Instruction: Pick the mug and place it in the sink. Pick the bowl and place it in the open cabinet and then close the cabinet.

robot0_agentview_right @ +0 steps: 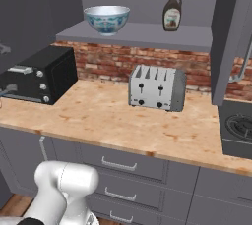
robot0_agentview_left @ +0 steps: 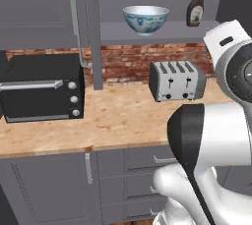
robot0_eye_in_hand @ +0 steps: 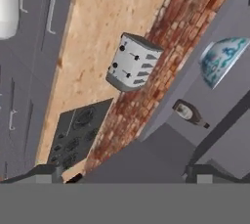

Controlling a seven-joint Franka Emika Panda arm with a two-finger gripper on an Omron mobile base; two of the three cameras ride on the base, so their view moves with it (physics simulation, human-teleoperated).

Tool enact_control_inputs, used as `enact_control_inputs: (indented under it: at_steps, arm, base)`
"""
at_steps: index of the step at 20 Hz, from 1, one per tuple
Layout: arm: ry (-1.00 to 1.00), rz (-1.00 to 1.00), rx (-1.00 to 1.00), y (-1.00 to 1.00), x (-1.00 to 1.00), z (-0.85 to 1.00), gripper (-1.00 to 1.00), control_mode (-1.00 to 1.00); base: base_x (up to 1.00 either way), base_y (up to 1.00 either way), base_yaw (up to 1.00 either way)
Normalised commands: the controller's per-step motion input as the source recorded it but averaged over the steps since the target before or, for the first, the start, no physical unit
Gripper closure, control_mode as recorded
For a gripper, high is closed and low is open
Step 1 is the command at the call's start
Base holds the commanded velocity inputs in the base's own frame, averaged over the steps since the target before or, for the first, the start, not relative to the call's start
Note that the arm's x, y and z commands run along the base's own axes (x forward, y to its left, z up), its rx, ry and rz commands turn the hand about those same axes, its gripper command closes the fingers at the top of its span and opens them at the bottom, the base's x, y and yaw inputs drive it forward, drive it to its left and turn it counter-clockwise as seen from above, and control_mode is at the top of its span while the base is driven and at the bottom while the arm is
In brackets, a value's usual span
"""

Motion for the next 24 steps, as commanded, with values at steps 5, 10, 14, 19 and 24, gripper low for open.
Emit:
enact_control_inputs:
  at_steps: [5, 10, 14, 19, 24]
  arm:
    - [0.12, -0.08, -0.45, 0.62, -0.49, 0.0, -1.0, -1.0]
    - [0.09, 0.01, -0.35, 0.99, -0.15, 0.03, -1.0, -1.0]
    - [0.02, -0.02, -0.31, 0.96, -0.09, 0.04, -1.0, -1.0]
    - [0.04, -0.01, -0.17, 0.6, 0.06, -0.07, -1.0, -1.0]
    - [0.0, 0.0, 0.0, 0.27, 0.32, -0.04, -1.0, -1.0]
  base:
    - [0.0, 0.0, 0.0]
    - [0.0, 0.0, 0.0]
    - [0.0, 0.0, 0.0]
    - [0.0, 0.0, 0.0]
    - [0.0, 0.0, 0.0]
